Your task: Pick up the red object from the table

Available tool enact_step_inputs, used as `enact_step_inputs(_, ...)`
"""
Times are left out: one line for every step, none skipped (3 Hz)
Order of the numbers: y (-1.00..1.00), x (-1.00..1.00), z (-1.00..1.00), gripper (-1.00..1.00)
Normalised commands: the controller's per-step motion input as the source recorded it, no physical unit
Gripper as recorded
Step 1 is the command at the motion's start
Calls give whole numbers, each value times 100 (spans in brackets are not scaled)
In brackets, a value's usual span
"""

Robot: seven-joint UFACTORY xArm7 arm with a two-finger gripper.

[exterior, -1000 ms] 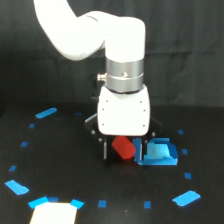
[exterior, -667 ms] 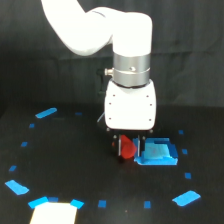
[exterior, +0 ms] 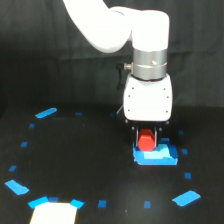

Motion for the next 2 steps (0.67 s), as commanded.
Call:
enact_step_inputs(80,45,100,-100)
enact_step_inputs(39,33,97,-99)
